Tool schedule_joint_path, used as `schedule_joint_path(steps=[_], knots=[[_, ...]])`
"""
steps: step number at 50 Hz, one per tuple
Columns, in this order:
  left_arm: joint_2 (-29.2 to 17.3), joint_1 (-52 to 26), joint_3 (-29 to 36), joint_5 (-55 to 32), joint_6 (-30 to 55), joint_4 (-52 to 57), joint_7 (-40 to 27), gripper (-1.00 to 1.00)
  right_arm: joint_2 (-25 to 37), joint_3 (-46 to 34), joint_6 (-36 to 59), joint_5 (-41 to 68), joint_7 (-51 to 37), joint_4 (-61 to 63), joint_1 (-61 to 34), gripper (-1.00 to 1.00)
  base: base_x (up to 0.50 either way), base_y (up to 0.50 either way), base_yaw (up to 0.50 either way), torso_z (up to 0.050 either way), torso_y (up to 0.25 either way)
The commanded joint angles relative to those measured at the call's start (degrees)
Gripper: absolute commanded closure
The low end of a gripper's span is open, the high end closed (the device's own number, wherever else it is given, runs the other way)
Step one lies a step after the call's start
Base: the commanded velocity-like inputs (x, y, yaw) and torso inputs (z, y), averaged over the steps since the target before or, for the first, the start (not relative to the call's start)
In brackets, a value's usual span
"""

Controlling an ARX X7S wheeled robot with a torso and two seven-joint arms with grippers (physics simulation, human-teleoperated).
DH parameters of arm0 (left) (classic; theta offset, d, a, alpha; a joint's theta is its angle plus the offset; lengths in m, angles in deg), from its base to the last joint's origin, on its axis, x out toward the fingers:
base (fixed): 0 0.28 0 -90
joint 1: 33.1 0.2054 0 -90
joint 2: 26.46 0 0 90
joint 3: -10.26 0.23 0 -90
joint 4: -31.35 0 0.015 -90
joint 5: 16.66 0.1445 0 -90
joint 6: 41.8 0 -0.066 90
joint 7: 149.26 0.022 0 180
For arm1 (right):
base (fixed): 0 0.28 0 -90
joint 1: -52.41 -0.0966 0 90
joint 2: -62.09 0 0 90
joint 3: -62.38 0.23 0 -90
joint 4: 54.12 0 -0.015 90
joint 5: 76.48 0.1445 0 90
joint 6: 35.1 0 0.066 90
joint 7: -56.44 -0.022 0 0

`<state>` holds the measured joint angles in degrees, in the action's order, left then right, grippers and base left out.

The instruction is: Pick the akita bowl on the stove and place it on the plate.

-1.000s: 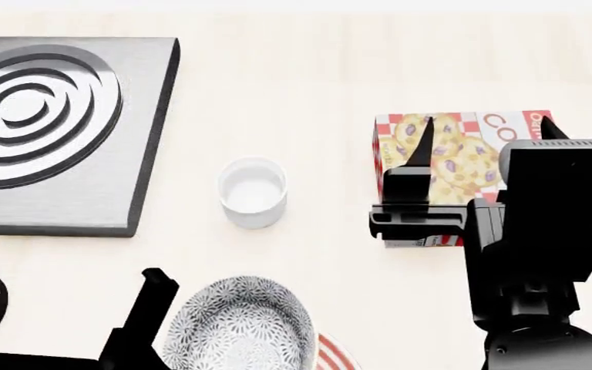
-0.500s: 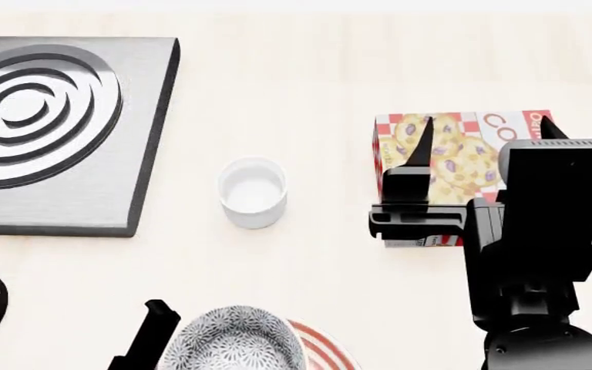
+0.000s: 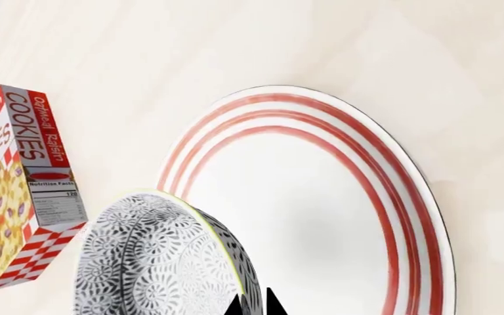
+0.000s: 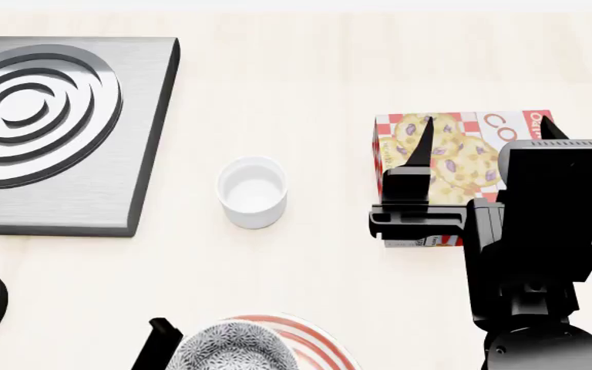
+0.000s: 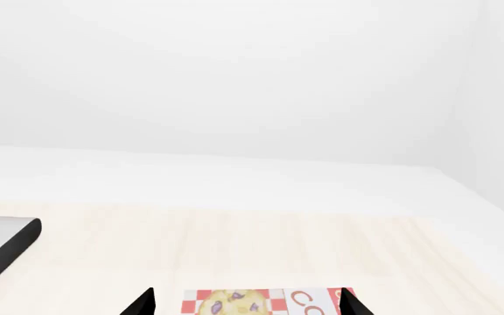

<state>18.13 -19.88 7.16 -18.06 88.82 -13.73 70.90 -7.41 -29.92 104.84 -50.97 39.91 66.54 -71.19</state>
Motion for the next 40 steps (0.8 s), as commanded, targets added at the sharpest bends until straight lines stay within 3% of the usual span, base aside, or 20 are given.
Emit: schedule_joint_path(steps=[1,40], knots=[[0.11,0.43,0.20,1.06,-0.80,-0.87,-0.89,1.00,0.10,-0.05,0.03,0.23,-0.20,0.08,0.02,-1.00,0.00,0.00,0.00,0.000,0.000],[0.59,2.07,1.48,2.38,-1.29,-1.98,-2.16,1.00,0.56,-0.27,-0.10,0.92,-0.72,-0.03,-0.16,-1.00,0.00,0.00,0.00,0.000,0.000]])
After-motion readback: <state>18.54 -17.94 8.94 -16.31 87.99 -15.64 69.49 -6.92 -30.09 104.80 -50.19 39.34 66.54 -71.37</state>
